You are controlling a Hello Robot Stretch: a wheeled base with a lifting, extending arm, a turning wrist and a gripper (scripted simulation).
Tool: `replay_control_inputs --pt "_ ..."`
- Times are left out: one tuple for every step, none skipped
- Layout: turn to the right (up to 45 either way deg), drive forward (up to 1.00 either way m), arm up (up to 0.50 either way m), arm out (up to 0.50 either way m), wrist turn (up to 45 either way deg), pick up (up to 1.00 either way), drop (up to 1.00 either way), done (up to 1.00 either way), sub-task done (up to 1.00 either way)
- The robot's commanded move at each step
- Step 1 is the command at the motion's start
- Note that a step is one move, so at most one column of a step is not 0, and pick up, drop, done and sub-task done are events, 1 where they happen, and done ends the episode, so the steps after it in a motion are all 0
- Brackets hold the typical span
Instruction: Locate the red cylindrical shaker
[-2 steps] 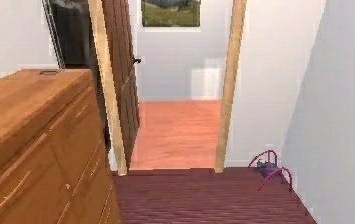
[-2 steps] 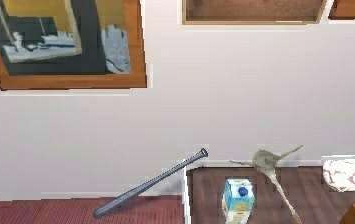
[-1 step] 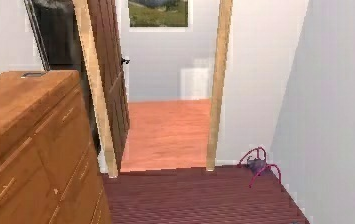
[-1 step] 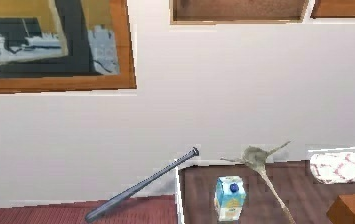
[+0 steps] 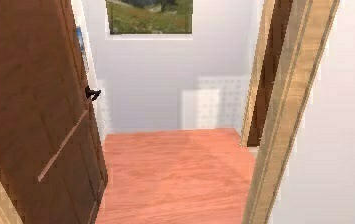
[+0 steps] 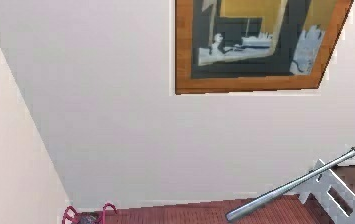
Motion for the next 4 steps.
replay_control_inputs --pt "3.0 0.00 0.00 0.00 0.0 0.00 0.00 0.00 0.00" --pt "0.0 0.75 0.00 0.00 0.0 0.00 0.00 0.00 0.00" --pt "33.0 0.00 0.00 0.00 0.0 0.00 0.00 0.00 0.00" --pt "0.0 0.20 0.00 0.00 0.0 0.00 0.00 0.00 0.00"
